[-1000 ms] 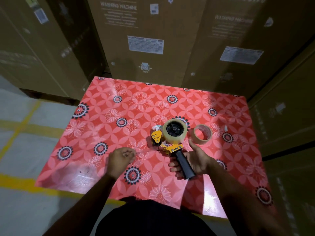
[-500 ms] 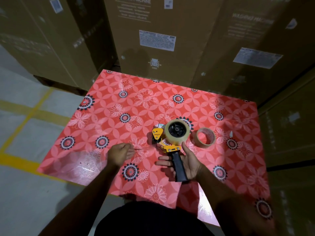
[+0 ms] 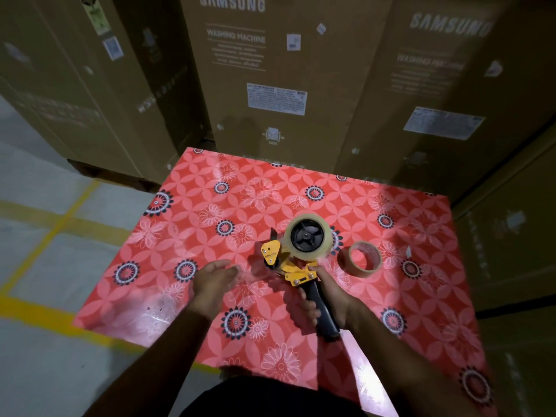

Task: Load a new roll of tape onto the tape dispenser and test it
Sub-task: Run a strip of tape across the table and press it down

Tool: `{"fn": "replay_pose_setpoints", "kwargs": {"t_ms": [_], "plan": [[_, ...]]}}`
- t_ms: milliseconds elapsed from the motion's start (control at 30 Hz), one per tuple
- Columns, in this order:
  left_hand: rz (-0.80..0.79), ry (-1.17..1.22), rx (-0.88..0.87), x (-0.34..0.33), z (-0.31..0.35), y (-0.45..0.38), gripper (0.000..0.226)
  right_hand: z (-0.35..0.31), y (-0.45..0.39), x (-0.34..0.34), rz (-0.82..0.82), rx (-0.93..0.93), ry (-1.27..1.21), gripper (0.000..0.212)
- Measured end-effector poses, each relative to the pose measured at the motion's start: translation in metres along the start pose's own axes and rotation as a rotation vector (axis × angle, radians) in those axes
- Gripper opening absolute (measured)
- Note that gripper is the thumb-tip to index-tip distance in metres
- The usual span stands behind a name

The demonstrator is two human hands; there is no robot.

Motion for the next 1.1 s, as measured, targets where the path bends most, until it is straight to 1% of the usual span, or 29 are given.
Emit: {"fn": "replay_pose_setpoints", "kwargs": {"t_ms": [67,167,267,367,433,533,633,733,867,967,1033,1100], "plan": [[-0.040,0.097,0.055,0.004,0.010,0.002,0.027,-0.010,0.007,-0.003,0.062,0.071,0.110,0.059],[-0.073,0.149,0.061,0.013,0.023,0.000,0.016,-0.025,0.018,-0.019,0.090,0.198,0.255,0.054],[-0.080,0.234,0.064,0.024,0.035,-0.008,0.013,-0.036,0.017,-0.032,0.119,0.325,0.309,0.047],[-0.092,0.253,0.016,0.044,0.049,-0.017,0.008,-0.043,0.010,-0.047,0.122,0.353,0.371,0.036],[-0.095,0.182,-0.043,0.059,0.056,-0.022,0.008,-0.046,0.003,-0.056,0.131,0.347,0.411,0.035],[-0.074,0.084,-0.107,0.076,0.063,-0.028,0.005,-0.052,-0.011,-0.071,0.139,0.334,0.472,0.059],[0.013,0.069,-0.143,0.104,0.069,-0.047,0.007,-0.063,-0.020,-0.073,0.152,0.329,0.496,0.058],[0.053,0.030,-0.180,0.131,0.077,-0.071,0.008,-0.074,-0.028,-0.070,0.195,0.311,0.551,0.066],[0.138,-0.119,-0.232,0.140,0.084,-0.108,0.009,-0.089,-0.045,-0.088,0.223,0.283,0.616,0.051],[0.200,-0.289,-0.263,0.148,0.082,-0.134,0.011,-0.100,-0.062,-0.104,0.264,0.296,0.684,0.048],[0.214,-0.412,-0.301,0.153,0.076,-0.144,0.008,-0.104,-0.075,-0.109,0.282,0.282,0.712,0.049],[0.229,-0.510,-0.369,0.152,0.073,-0.149,0.009,-0.107,-0.084,-0.113,0.320,0.273,0.755,0.044]]}}
Point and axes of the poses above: each hand's wrist, its own y-axis away from the middle knuckle, its own x-axis out of the back of the hand, z = x × y, the point moved 5 cm from there along -y, towards the middle knuckle, and after that the axes turned 10 degrees about -x, right-handed, at the moved point
